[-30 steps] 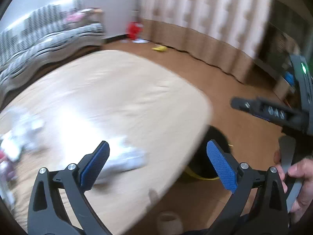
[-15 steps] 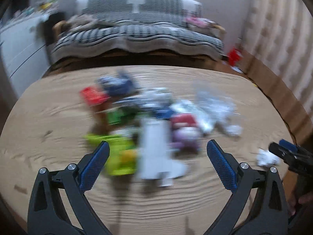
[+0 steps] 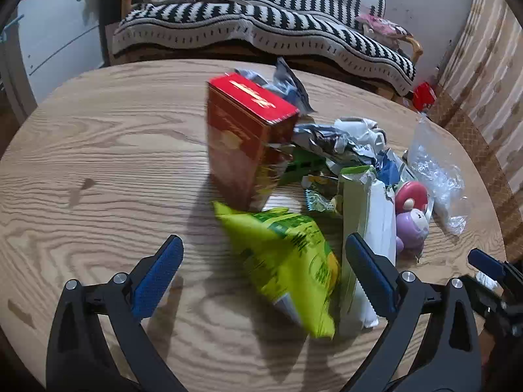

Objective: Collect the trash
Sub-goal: 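Grasp the yellow popcorn bag with the left tool while the right grasps the white carton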

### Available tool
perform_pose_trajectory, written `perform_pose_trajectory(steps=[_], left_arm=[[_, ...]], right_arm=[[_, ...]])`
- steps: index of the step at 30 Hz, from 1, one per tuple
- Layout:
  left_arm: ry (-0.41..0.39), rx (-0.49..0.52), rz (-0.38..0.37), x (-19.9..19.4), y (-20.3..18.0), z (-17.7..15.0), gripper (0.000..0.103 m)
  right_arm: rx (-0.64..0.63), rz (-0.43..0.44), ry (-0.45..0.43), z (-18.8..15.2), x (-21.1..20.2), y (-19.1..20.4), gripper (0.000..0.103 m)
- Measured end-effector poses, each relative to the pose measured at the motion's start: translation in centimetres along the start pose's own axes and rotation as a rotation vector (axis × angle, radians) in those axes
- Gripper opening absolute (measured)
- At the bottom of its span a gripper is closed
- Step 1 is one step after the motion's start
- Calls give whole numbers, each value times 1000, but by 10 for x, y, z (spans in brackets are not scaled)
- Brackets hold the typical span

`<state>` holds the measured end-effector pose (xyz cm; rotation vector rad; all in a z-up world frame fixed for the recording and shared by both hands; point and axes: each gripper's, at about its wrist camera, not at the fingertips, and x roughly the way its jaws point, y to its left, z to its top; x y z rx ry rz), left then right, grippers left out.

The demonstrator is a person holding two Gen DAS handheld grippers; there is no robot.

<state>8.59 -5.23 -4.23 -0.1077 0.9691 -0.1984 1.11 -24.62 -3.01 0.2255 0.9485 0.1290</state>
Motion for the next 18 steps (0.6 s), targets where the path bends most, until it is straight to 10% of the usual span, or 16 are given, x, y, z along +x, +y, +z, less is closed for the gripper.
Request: perform_pose_trajectory(steps=[3,6,18], left_arm=[[-5,9,-6,5,1,-2,91],[1,4,-46,3,7,-3,50],[-39,-92,13,-35,62,-1,43]], right_arm=[[-9,13,11,1,7,9,89],[-21,26,24,3,15,18,89],[-36,92,98,11,61,63,89]])
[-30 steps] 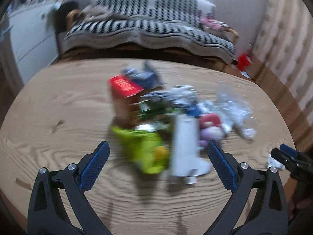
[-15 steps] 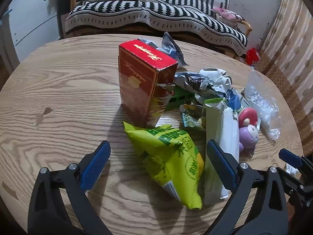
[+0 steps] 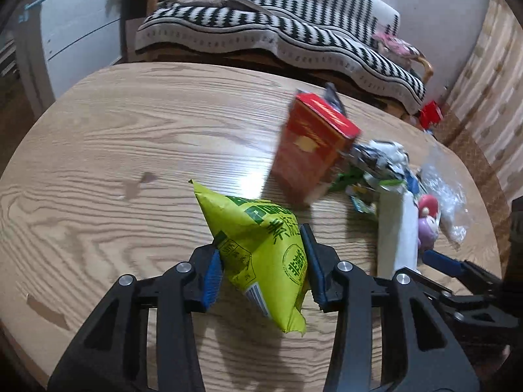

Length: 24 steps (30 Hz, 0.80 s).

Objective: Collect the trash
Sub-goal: 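Grasp the yellow popcorn bag with the left tool while the right grasps the white carton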

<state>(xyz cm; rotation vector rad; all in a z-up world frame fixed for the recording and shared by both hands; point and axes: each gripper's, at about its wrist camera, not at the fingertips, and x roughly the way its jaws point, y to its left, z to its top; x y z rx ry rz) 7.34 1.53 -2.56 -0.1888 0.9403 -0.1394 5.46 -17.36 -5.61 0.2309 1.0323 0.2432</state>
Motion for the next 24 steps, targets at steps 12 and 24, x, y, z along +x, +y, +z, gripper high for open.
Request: perform_pose_trajectory(steps=[12,24], left_arm=[[-4,16,11,-2,-4,2,43],[-35,73,-15,-9,-44,2,43]], right_arm=[[-29,8,-23,2,-3,7,40],[-23,75,-117,-3,-55,-12,39]])
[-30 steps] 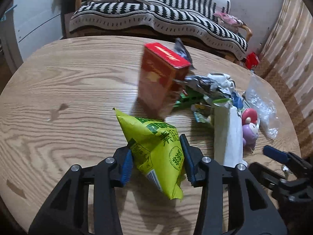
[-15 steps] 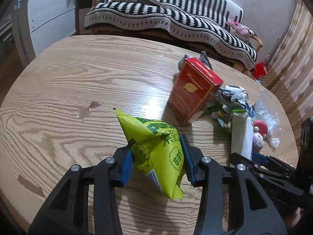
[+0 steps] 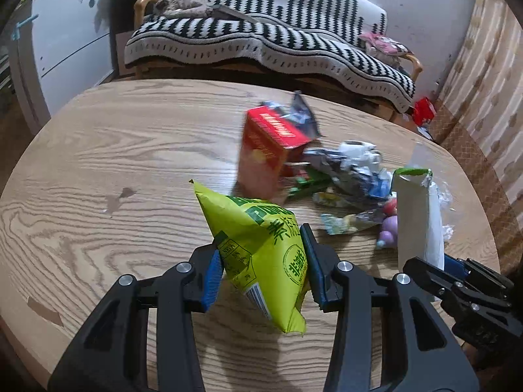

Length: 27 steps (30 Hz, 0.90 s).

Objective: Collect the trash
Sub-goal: 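Grasp the yellow popcorn bag with the left tool while the right grasps the white carton, then carry bag and carton to the bin and open both tools over it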

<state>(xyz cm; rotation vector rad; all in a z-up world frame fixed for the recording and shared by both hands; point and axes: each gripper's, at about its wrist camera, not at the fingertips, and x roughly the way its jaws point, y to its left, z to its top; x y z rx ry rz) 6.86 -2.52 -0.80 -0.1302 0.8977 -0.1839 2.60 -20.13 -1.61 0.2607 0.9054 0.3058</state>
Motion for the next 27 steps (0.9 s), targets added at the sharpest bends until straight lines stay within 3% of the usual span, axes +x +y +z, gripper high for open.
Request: perform_pose_trajectory(steps=[7,14,20,27], left_arm=[[-15,78,-45,-5,-53,-2,43],[-28,219,-136,-8,-148,-15,43],[-10,338,-244,-6,-239,-36,43],[17,499,-375,-13,-350,-87,43]], right_arm=[[38,-96,-93,-4,-51,-45,39],[159,-223,-166,-28,-118,-129,39],[275,-358,-240,-70,-187,-210,39],[431,-496,-279,-149,-262,-300,39]])
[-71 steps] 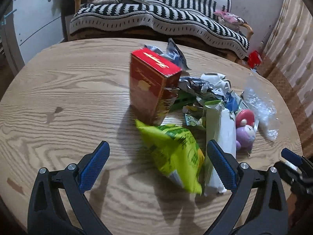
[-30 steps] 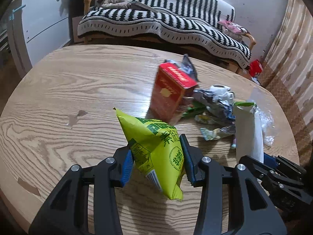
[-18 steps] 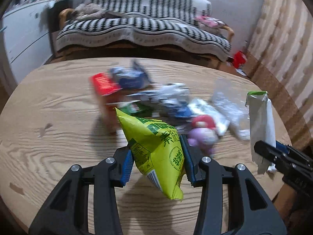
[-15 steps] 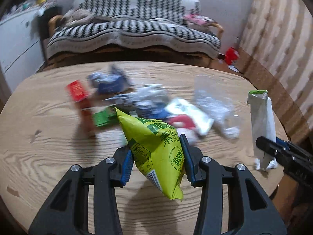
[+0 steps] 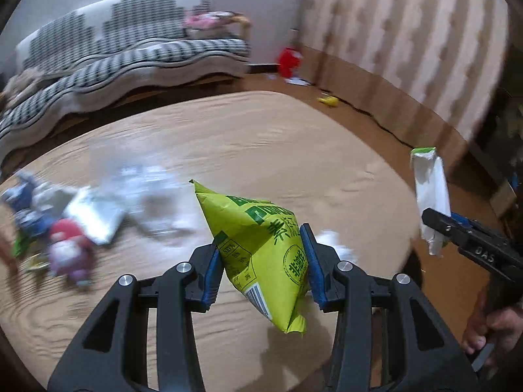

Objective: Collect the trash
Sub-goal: 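Carry bag and carton to the bin and open both tools over it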

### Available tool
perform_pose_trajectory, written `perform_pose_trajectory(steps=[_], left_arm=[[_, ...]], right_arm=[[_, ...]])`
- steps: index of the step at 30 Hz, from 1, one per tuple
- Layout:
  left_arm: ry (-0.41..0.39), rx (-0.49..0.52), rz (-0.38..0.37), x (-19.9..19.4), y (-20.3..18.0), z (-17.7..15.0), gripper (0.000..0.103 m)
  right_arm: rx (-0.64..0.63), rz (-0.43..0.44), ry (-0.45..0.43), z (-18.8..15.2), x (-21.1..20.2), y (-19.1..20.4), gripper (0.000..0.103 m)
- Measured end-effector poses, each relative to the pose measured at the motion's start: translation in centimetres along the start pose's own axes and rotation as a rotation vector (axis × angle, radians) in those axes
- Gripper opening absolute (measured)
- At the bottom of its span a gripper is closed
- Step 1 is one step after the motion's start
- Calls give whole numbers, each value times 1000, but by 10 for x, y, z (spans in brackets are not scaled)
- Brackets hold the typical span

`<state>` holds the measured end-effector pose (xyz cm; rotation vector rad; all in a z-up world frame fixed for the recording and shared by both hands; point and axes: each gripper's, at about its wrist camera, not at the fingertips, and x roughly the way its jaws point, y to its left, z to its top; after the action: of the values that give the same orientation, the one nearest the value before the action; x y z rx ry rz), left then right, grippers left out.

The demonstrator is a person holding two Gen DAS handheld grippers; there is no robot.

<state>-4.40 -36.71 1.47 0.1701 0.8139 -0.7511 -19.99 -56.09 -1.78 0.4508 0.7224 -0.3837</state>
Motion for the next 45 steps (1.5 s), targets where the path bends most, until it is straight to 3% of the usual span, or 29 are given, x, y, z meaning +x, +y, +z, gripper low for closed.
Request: perform_pose_trajectory(steps=[6,11,16,21,39,45], left_arm=[[16,140,-125,30,-100,-8,43],[57,222,-218,56,-161,-20,43],[99,301,-257,79,-205,-35,43],[128,330,-275,95,-225,-40,43],[148,340,-275,109,-235,-40,43],[156,342,-273,114,-238,-41,43]], right_arm=[[125,-97,15,-22,-19,-97,39],[203,-141,52,-37,-24,-149,39],[267,-179,165,-54,-7,-184,39],[302,-189,223,-63,2,-198,39],[335,-181,209,-52,8,-199,43],[356,-181,190,-50,3,-204,63]])
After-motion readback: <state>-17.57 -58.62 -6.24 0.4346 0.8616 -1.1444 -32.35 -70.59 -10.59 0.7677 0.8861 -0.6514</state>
